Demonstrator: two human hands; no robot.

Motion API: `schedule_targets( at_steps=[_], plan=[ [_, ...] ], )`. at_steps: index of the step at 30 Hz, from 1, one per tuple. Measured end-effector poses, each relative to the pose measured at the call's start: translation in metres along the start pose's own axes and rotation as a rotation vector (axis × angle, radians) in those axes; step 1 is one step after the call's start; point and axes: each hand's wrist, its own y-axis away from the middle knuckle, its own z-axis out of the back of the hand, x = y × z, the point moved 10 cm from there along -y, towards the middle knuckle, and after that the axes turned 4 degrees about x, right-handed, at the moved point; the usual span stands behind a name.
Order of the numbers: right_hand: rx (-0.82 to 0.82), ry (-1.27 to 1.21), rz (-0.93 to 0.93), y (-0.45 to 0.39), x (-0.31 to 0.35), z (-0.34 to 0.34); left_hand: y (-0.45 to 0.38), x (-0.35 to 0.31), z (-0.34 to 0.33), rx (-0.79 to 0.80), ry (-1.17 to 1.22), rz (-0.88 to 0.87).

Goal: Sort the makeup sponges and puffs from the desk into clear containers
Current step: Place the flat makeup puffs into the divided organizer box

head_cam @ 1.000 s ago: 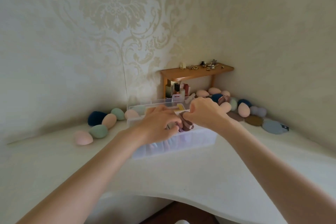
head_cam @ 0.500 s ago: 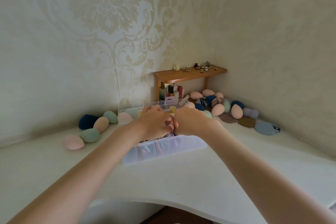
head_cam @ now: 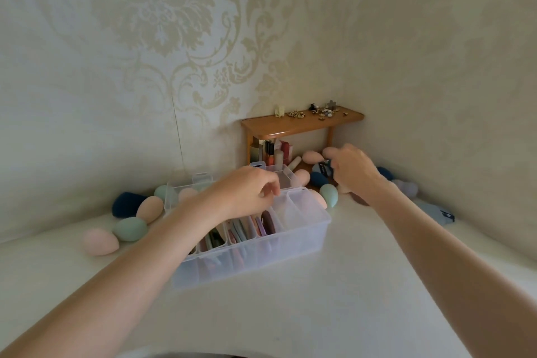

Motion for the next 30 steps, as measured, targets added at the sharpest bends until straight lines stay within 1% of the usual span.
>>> schedule_targets(
  at_steps=[1,3,5,7,8,10,12,14,16,18,21,23,25,27,29,30],
  plan=[
    [0.050,0.024,-0.035,-0.006,-0.012,-0.011,-0.003,0.000,0.001,-0.005,0.002,-0.007],
    [0.102,-0.017,-0.099,-0.009,-0.031,-0.031,-0.004,-0.001,0.000,0.001,0.003,-0.019],
    [0.075,-0.074,-0.152,-0.010,-0.042,-0.035,-0.006,0.000,-0.002,0.020,0.001,-0.018],
    [0.053,-0.063,-0.149,-0.010,-0.039,-0.029,-0.007,0.002,-0.004,0.034,0.006,-0.009],
    [0.030,-0.047,-0.124,-0.010,-0.034,-0.022,-0.007,0.002,-0.005,0.034,0.013,-0.007],
    [-0.071,-0.078,-0.039,-0.004,-0.018,0.005,-0.008,0.003,-0.006,0.042,0.018,0.001],
    [-0.226,-0.216,0.057,0.005,-0.002,0.039,-0.008,0.002,-0.010,0.085,0.001,0.010],
    [-0.319,-0.433,0.139,0.020,0.016,0.063,-0.007,0.002,-0.016,0.127,-0.020,0.017],
    [-0.278,-0.580,0.219,0.036,0.040,0.070,-0.005,0.003,-0.018,0.133,-0.004,0.032],
    [-0.176,-0.590,0.265,0.055,0.065,0.061,-0.005,0.005,-0.019,0.121,0.009,0.055],
    [-0.097,-0.518,0.287,0.073,0.086,0.031,-0.003,0.009,-0.016,0.077,0.002,0.085],
    [-0.055,-0.380,0.262,0.078,0.092,0.006,0.000,0.011,-0.014,0.040,0.009,0.100],
    [0.020,-0.283,0.280,0.081,0.099,-0.012,0.003,0.007,-0.012,0.013,0.018,0.076],
    [0.048,-0.289,0.323,0.086,0.098,-0.011,0.007,0.001,-0.010,0.001,0.025,0.031],
    [0.017,-0.318,0.295,0.085,0.079,0.004,0.010,-0.003,-0.008,-0.001,0.033,0.004],
    [0.035,-0.275,0.263,0.084,0.067,0.007,0.011,-0.004,-0.008,0.007,0.041,-0.001]
  ],
)
